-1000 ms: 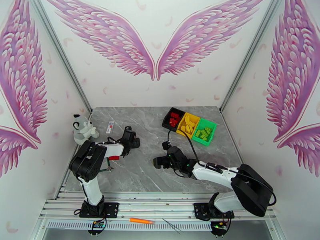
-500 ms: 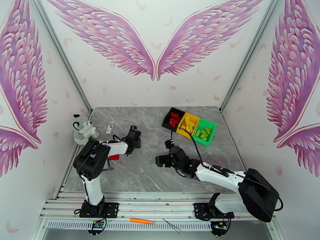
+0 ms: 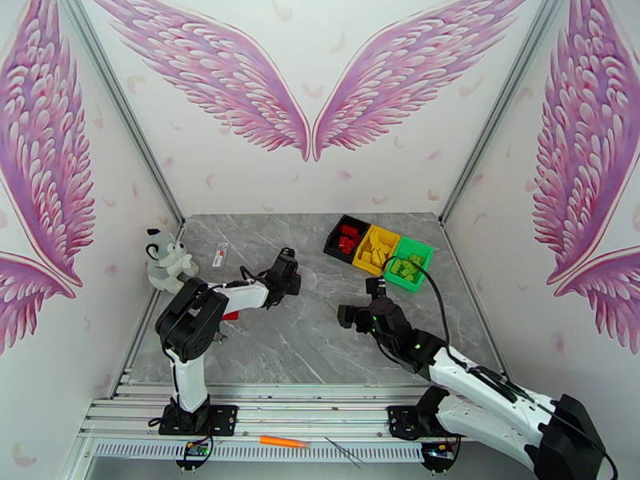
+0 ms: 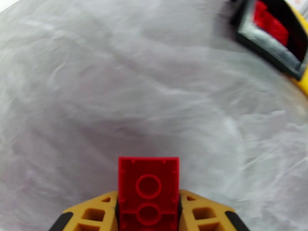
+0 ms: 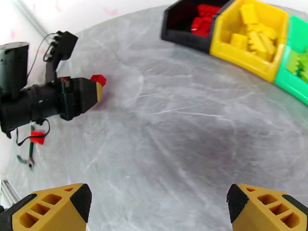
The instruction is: Sort the legos into containers by color
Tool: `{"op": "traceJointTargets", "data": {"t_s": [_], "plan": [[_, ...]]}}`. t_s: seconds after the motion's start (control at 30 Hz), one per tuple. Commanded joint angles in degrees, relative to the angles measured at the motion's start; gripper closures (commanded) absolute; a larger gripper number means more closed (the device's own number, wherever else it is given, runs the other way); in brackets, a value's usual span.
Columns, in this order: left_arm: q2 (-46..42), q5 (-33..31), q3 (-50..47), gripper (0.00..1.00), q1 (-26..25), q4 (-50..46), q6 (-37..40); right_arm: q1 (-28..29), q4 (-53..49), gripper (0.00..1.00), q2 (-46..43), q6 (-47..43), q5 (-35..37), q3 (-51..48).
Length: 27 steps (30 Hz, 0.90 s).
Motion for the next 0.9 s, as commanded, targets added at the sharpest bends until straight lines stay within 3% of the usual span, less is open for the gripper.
{"op": "traceJointTargets", "data": {"t_s": [0.0,0.3,0.67,0.77,0.87], "plan": [[2.1,7.9,5.6,0.68,-1.0,4.1,-1.4,-1.6,-4.6,0.00,-3.2,1.5,2.1,-1.9],[11.5,16.0,24.3,0.68,-2.0,5.4,-2.9,-3.0,-8.3,0.01,-11.2,3.1,1.2,-4.7],[29.0,17.4,53.7,0.65,-1.3,-1.0,-3.1,-3.0,-13.7,0.01,-19.6,3.0,1.2,-4.9],[35.0,16.8,64.1,0.52,-0.9,-5.5,-2.9,-3.0,-14.6,0.01,-20.5,2.8,1.3,-4.9],[37.1,16.6,68.6,0.30,-0.7,-7.4,-2.9,-3.0,-15.0,0.01,-20.6,2.8,1.3,-4.9]]}}
